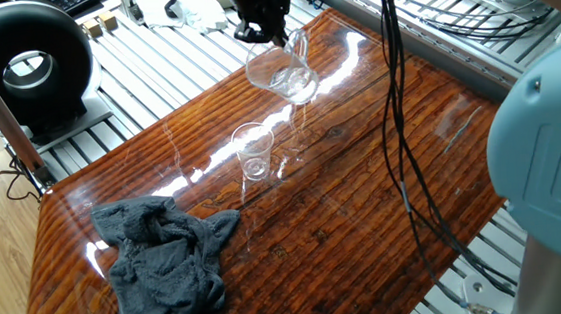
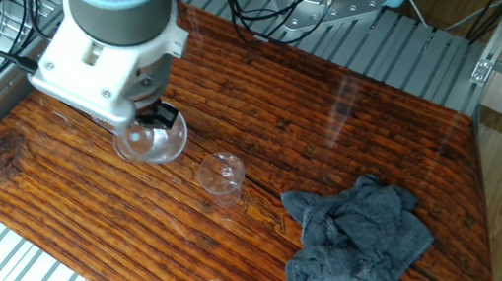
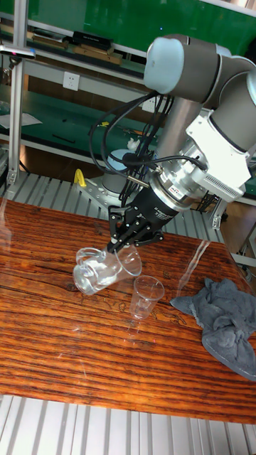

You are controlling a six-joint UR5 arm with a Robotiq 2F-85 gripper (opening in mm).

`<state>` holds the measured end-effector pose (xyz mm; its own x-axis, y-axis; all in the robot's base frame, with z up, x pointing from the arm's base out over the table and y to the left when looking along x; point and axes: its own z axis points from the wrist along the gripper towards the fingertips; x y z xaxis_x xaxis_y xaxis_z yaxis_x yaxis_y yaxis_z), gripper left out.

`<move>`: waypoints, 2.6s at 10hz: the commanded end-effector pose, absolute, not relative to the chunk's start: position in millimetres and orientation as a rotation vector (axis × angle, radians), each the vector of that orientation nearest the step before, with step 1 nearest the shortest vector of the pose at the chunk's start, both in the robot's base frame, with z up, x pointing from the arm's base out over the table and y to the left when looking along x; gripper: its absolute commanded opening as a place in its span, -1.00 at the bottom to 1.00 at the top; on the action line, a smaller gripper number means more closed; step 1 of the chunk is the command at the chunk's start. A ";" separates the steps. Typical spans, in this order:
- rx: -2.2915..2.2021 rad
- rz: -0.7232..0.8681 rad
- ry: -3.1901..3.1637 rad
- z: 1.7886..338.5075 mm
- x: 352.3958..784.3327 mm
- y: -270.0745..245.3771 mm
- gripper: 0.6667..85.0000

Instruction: Pour the water from one cup into another empty cup

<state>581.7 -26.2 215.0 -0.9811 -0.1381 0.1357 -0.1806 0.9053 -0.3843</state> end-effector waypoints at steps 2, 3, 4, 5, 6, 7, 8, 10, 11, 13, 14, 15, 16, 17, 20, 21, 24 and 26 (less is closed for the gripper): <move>0.248 0.684 -2.945 216.1 580.5 -28.9 -0.99; 0.229 0.707 -2.948 211.0 579.1 -22.0 -0.99; 0.203 0.719 -2.954 206.3 577.6 -12.5 -0.99; 0.182 0.734 -2.960 203.0 576.0 -3.5 -0.99; 0.178 0.769 -2.959 203.1 574.9 -0.1 -0.99; 0.173 0.794 -2.954 203.4 572.4 2.8 -0.99; 0.171 0.826 -2.944 203.5 571.5 1.9 -0.99; 0.166 0.875 -2.936 198.1 571.6 1.9 -0.99; 0.159 0.891 -2.937 194.0 570.6 5.7 -0.99; 0.156 0.903 -2.942 191.5 569.2 11.7 -0.99; 0.165 0.928 -2.934 192.4 569.1 10.1 -0.99; 0.163 0.935 -2.932 190.9 567.9 11.2 -0.99; 0.158 0.942 -2.931 190.0 566.8 12.2 -0.99; 0.155 0.956 -2.927 190.2 565.8 12.0 -0.99; 0.159 0.993 -2.917 191.5 562.4 10.6 -0.99; 0.160 1.007 -2.915 192.3 562.1 9.9 -0.99; 0.169 1.045 -2.911 192.7 559.5 10.1 -0.99; 0.173 1.060 -2.922 190.0 558.6 12.9 -0.99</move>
<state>561.4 8.8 193.2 -0.9930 -0.0900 0.0765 -0.1182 0.7639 -0.6344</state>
